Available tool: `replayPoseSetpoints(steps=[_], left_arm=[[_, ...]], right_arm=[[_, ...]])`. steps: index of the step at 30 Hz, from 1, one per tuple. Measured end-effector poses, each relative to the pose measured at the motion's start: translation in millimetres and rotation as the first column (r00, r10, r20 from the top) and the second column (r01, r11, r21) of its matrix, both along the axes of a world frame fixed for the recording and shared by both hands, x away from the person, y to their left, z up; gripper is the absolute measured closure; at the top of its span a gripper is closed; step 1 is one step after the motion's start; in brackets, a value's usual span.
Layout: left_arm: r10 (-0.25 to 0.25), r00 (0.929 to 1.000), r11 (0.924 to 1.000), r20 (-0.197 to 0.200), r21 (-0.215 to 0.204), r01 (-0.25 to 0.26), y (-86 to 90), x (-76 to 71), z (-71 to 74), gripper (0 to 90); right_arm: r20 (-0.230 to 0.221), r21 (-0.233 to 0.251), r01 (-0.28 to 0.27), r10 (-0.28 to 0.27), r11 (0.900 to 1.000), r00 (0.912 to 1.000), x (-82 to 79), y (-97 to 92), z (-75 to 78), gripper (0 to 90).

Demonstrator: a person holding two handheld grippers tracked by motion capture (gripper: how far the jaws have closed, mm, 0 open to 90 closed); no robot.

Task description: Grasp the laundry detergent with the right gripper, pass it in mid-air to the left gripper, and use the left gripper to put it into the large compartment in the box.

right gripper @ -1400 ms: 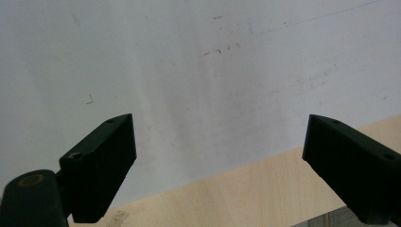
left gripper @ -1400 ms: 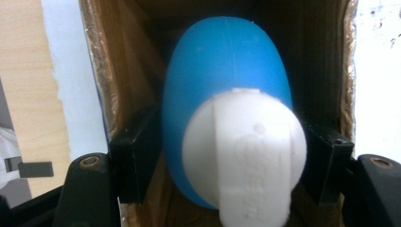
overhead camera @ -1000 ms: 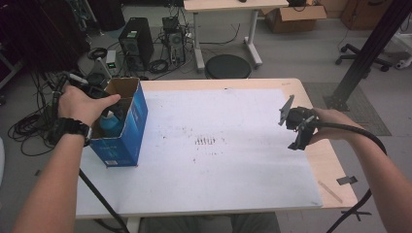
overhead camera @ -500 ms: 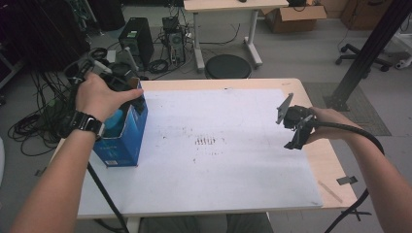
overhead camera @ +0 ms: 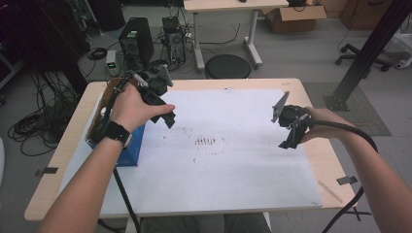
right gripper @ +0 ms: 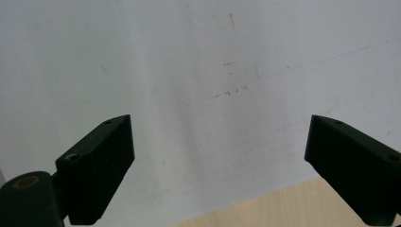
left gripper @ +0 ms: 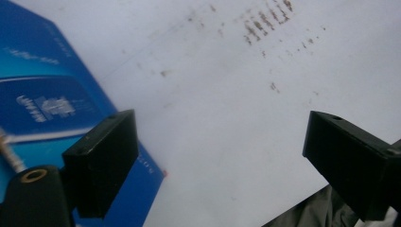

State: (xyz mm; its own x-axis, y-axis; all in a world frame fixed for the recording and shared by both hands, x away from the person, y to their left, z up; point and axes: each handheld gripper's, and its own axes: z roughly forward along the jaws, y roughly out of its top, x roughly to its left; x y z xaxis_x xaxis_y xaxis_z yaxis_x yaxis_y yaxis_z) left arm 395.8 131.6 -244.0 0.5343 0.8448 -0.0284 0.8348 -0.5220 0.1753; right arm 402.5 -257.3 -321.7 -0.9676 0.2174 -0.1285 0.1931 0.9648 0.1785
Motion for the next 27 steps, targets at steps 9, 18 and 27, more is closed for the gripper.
replayPoseSetpoints(steps=[9, 18, 27], left_arm=[[-0.078, 0.9969, 0.9969, 0.0, -0.009, 0.078, -22.3, -1.8, -13.6, 6.2], [-0.077, 0.997, 0.9969, -0.003, -0.013, 0.077, -23.5, -3.2, -14.8, 5.0], [-0.079, 0.9967, 0.9968, -0.017, -0.009, 0.079, -21.8, -4.7, -15.4, 5.0]], right_arm=[[-0.027, 0.056, -0.008, 0.009, 0.9984, 0.9996, -1.0, 6.5, 6.4, 8.3], [-0.021, 0.05, -0.008, 0.01, 0.9987, 0.9997, -1.9, 8.4, 9.1, 8.3], [-0.02, 0.045, -0.013, 0.014, 0.9989, 0.9997, -2.1, 10.1, 8.7, 8.4]])
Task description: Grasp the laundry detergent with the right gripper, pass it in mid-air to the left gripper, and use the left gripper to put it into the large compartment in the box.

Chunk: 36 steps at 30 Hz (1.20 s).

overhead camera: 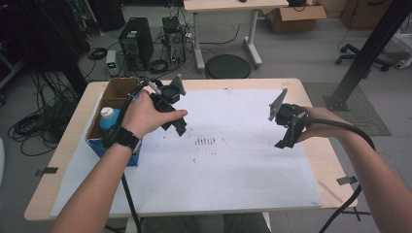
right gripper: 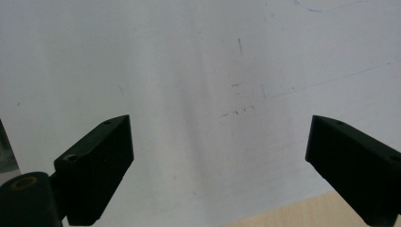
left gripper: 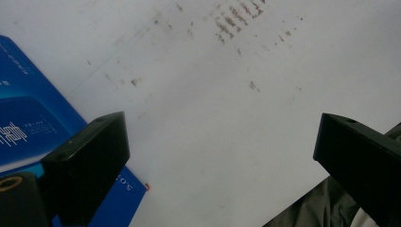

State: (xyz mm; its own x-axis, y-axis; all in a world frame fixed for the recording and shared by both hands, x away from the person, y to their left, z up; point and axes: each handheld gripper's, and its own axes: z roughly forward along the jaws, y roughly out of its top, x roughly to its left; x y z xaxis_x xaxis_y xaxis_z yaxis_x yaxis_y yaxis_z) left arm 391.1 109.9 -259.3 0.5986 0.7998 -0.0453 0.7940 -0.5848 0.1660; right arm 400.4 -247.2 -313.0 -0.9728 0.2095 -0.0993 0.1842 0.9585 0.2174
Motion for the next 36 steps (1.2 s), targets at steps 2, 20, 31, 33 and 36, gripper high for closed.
replayPoseSetpoints(steps=[2, 20, 31, 33, 36], left_arm=[[0.006, 1.0, 1.0, 0.0, 0.001, -0.006, 0.7, 0.3, -0.6, 5.0], [-0.02, 0.9998, 0.9998, -0.007, -0.002, 0.02, -2.6, -0.3, -1.7, 5.0], [-0.022, 0.9997, 0.9997, -0.005, -0.002, 0.022, -3.3, -2.1, -0.6, 5.0], [-0.02, 0.9998, 0.9998, -0.003, -0.003, 0.02, -3.2, -2.5, -0.3, 5.0], [-0.026, 0.9997, 0.9997, -0.003, -0.003, 0.026, -2.9, -3.0, 0.2, 5.0]], right_arm=[[-0.004, -0.004, 0.005, -0.005, 1.0, 1.0, -0.1, 0.6, 0.2, 8.4], [-0.001, -0.004, 0.006, -0.006, 1.0, 1.0, -2.6, -2.0, -2.2, 8.4], [0.004, 0.002, 0.003, -0.003, 1.0, 1.0, -3.7, -2.4, -2.4, 8.4], [0.003, 0.0, 0.003, -0.003, 1.0, 1.0, -3.8, -2.3, -2.0, 8.4], [0.005, 0.004, 0.003, -0.003, 1.0, 1.0, -4.1, -2.4, -1.2, 8.4]])
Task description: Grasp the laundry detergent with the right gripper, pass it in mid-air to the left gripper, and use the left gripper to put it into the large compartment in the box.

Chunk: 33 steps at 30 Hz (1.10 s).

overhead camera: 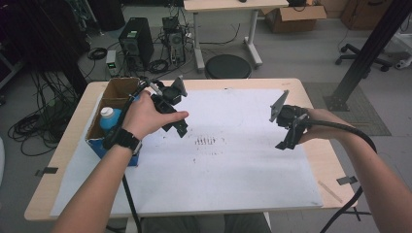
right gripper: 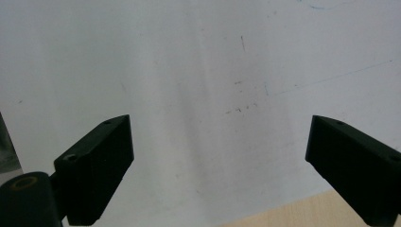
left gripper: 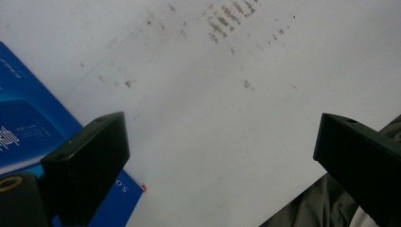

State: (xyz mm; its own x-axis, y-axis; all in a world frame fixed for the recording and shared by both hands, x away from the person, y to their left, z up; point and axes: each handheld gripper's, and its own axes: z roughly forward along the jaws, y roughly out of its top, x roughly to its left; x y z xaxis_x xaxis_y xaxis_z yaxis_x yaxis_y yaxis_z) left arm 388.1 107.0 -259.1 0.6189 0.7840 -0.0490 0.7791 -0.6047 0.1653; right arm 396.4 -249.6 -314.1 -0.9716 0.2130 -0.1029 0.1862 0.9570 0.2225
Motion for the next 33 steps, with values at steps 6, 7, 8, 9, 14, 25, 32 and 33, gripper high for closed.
replayPoseSetpoints(steps=[6, 7, 8, 9, 14, 25, 32, 33], left_arm=[[0.003, 1.0, 1.0, 0.002, -0.004, -0.003, 0.3, -1.5, 0.6, 5.0], [0.008, 1.0, 0.9999, 0.004, -0.008, -0.008, -0.1, -2.2, 0.7, 5.0], [0.002, 1.0, 1.0, 0.004, -0.006, -0.002, 0.2, -2.2, 1.2, 5.0], [0.002, 1.0, 1.0, 0.005, -0.007, -0.002, 0.3, -2.5, 1.5, 5.0], [0.003, 1.0, 1.0, 0.005, -0.005, -0.003, 0.8, -3.0, 2.2, 5.0], [-0.004, 0.9999, 0.9999, 0.009, -0.012, 0.004, 0.5, -4.6, 4.5, 4.9], [0.003, 0.9999, 0.9998, 0.012, -0.018, -0.003, 0.5, -5.9, 4.2, 5.0], [0.0, 0.9999, 0.9999, 0.011, -0.016, 0.0, 1.1, -5.8, 4.5, 5.0]], right_arm=[[0.0, 0.0, -0.003, 0.003, 1.0, 1.0, -1.1, 0.2, 1.1, 8.3], [-0.003, 0.003, -0.002, 0.002, 1.0, 1.0, -1.4, 0.2, 1.3, 8.4], [-0.001, 0.005, -0.001, 0.001, 1.0, 1.0, -1.3, 0.1, 1.9, 8.3], [-0.001, 0.01, 0.002, -0.002, 0.9999, 1.0, -1.1, -0.1, 2.4, 8.3], [0.001, 0.018, 0.006, -0.006, 0.9998, 1.0, -1.0, 0.5, 5.3, 8.1], [0.003, 0.014, 0.001, -0.001, 0.9999, 1.0, -3.2, 2.0, 6.3, 8.1], [0.002, 0.013, 0.001, -0.001, 0.9999, 1.0, -4.3, 2.6, 6.4, 8.1], [0.004, 0.015, 0.001, -0.001, 0.9999, 1.0, -4.4, 2.8, 6.4, 8.0]])
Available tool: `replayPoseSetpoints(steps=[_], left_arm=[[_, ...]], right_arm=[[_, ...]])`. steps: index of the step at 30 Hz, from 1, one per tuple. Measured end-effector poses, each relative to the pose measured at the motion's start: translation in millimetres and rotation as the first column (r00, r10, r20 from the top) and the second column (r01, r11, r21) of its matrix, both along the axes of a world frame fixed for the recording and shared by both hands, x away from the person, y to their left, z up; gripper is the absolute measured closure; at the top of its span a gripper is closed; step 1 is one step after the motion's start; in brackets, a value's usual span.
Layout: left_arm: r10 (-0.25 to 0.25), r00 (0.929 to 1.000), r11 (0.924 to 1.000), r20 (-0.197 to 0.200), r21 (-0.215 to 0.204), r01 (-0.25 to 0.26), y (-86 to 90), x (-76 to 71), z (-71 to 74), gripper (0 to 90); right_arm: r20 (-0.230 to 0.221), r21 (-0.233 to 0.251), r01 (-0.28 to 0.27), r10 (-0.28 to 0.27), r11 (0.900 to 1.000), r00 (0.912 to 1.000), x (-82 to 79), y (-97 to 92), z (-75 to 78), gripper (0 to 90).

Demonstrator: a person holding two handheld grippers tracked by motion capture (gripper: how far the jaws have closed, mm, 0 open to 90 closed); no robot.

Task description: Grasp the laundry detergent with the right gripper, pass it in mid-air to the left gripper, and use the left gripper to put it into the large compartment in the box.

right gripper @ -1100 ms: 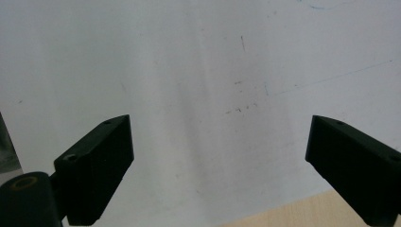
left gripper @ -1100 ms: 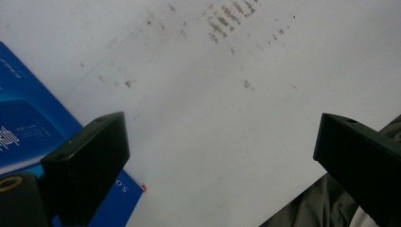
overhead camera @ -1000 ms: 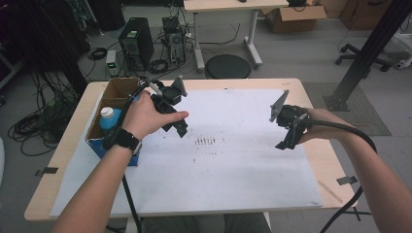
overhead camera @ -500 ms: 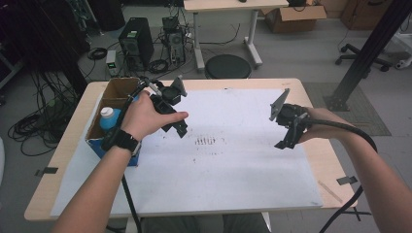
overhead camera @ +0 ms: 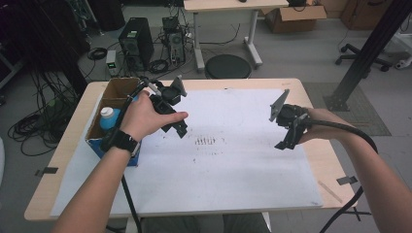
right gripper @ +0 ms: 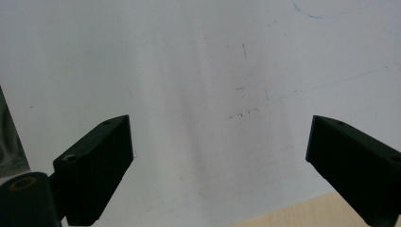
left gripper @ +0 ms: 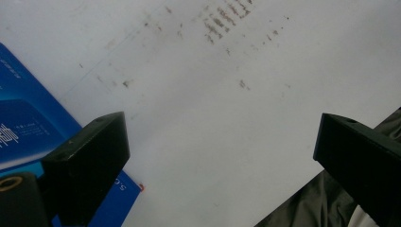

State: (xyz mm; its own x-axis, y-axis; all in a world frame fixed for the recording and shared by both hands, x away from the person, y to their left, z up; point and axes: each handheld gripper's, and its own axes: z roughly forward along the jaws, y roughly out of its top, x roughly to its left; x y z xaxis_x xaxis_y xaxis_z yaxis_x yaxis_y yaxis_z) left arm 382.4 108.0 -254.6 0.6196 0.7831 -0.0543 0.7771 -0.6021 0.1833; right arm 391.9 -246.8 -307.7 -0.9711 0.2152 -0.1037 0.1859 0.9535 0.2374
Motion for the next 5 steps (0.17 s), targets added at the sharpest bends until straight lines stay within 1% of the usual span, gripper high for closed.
replayPoseSetpoints(steps=[5], left_arm=[[0.002, 1.0, 1.0, 0.001, -0.004, -0.002, 0.6, -0.5, 0.4, 5.0]], right_arm=[[0.001, 0.0, -0.003, 0.003, 1.0, 1.0, 0.3, 1.1, 0.3, 8.1]])
